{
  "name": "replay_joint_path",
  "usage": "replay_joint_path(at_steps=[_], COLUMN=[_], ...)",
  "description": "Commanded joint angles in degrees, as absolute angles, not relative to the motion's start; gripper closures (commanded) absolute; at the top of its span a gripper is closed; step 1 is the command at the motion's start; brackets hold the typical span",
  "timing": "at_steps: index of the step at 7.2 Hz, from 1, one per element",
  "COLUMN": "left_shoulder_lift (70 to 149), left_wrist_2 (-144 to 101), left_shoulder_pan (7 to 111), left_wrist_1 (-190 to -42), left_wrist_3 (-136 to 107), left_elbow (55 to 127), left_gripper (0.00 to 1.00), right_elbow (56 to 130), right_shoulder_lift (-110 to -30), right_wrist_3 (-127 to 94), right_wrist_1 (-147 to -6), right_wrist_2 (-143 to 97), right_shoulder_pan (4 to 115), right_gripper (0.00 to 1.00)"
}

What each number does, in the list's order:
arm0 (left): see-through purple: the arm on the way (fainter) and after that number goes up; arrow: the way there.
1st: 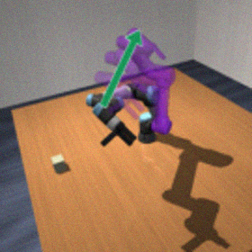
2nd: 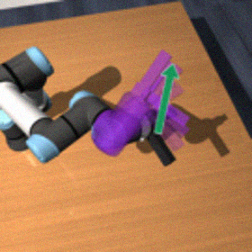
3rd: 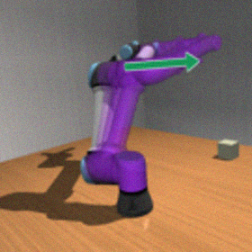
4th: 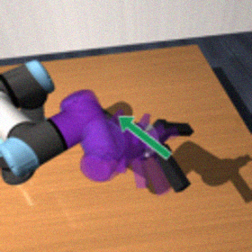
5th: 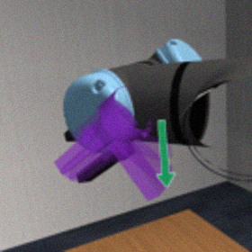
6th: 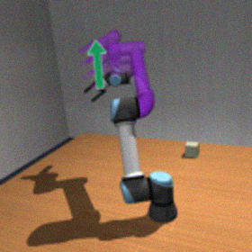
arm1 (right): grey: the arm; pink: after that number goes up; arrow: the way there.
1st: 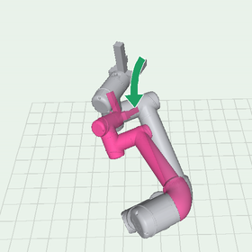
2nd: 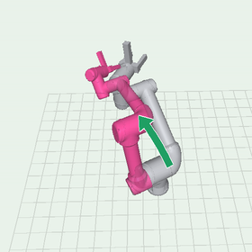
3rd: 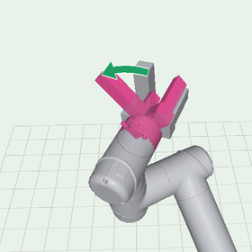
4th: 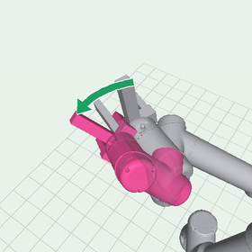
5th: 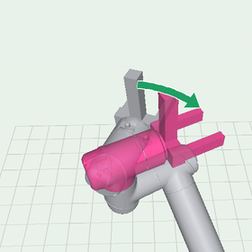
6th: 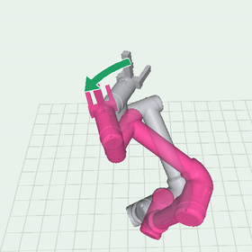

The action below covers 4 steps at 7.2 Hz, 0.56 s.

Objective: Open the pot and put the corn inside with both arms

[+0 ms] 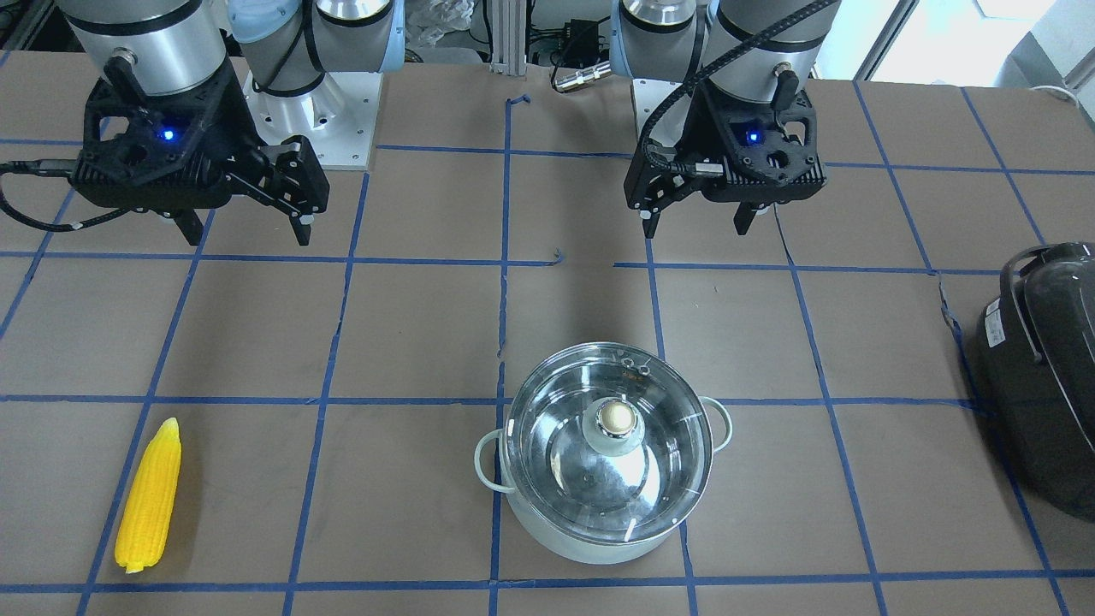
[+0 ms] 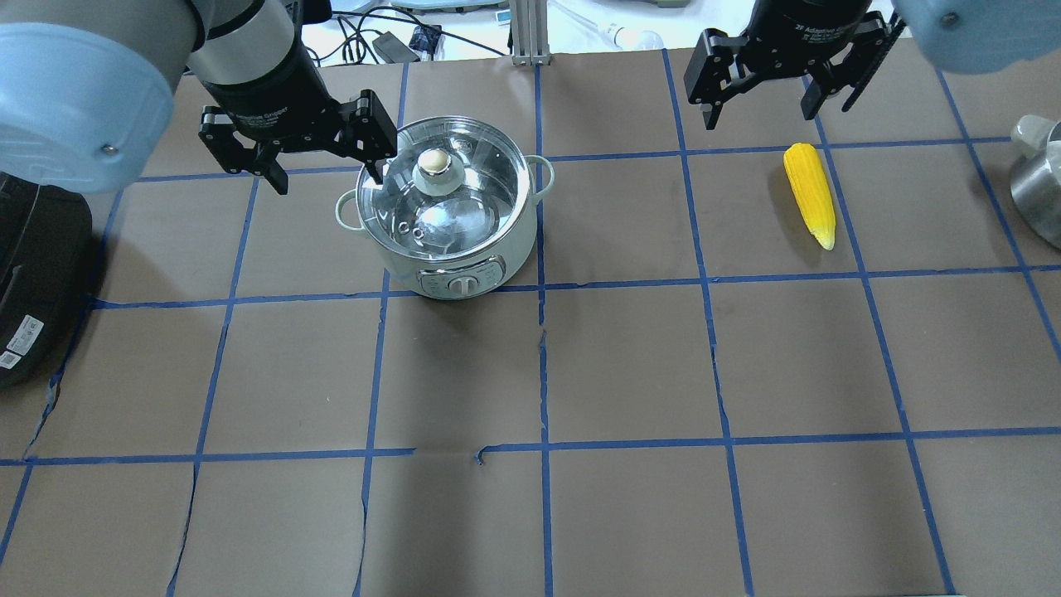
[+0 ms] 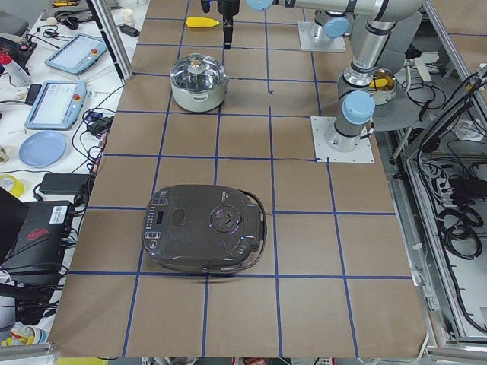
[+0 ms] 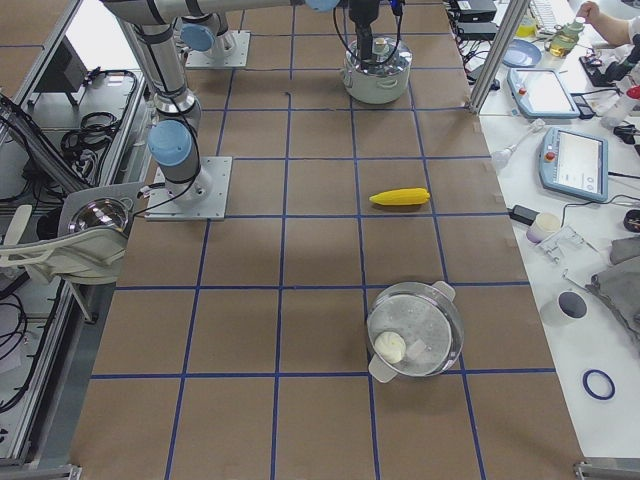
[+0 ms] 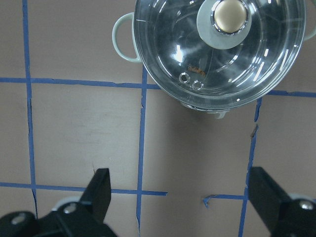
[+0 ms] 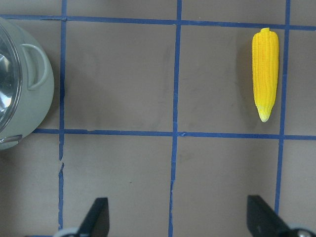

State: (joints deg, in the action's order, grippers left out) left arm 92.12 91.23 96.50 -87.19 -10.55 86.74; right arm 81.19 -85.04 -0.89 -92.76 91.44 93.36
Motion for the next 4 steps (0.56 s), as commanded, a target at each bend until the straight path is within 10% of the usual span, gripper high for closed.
replay_joint_path(at_steps=[1, 4], left_shoulder_lift=[92.1, 91.9], left_wrist_2=[91.2, 91.2], left_shoulder_pan=[96.5, 96.5], left_wrist_1=[-87.2, -87.2], left_wrist_3=[-10.5, -10.5], left_elbow=[86.7, 86.7], left_gripper=[0.0, 0.0], right_elbow=[81.9, 81.9], right_shoulder_lift=[-85.2, -85.3], right_wrist_3=[-0.5, -0.5], right_wrist_1=[-94.4, -94.4], right_wrist_2=[91.3, 91.3], right_shoulder_pan=[93.3, 93.3], right_gripper=[0.0, 0.0])
